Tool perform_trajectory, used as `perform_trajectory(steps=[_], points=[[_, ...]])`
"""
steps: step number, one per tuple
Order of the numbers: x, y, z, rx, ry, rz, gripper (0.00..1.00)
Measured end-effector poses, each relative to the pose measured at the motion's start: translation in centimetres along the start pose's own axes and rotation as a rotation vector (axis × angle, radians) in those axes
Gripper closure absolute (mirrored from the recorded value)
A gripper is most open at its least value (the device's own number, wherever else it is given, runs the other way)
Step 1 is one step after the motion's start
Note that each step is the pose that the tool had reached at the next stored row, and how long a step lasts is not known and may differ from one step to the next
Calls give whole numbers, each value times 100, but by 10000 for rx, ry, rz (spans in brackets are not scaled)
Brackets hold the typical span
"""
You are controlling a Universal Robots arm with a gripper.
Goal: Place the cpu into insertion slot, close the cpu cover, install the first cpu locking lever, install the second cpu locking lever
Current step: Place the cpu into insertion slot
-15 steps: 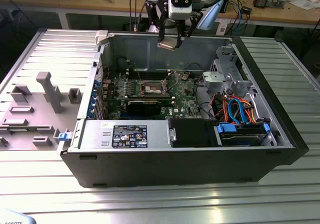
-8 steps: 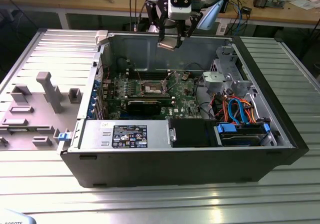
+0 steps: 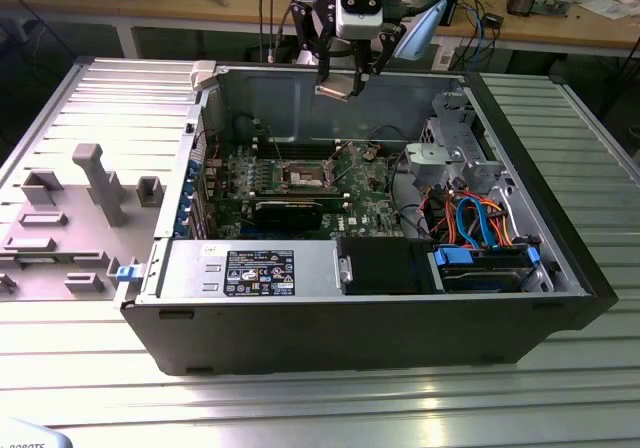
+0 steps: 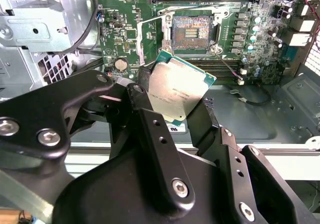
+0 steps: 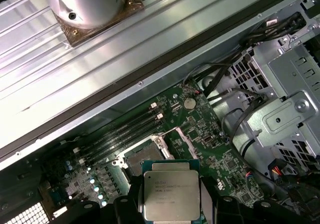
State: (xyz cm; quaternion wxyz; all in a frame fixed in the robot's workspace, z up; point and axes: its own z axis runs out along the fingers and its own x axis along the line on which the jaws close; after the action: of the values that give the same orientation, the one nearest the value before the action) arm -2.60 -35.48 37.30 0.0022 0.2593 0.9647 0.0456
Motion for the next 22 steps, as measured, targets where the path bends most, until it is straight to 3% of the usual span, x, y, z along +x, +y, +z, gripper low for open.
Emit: perform_trajectory(steps=[5, 9, 18, 22], points=[[0, 0, 0, -1, -5, 56, 46], [0, 0, 0, -9, -38, 438, 46], [0, 0, 0, -9, -43, 474, 46], [0, 0, 2, -17, -72, 803, 46]])
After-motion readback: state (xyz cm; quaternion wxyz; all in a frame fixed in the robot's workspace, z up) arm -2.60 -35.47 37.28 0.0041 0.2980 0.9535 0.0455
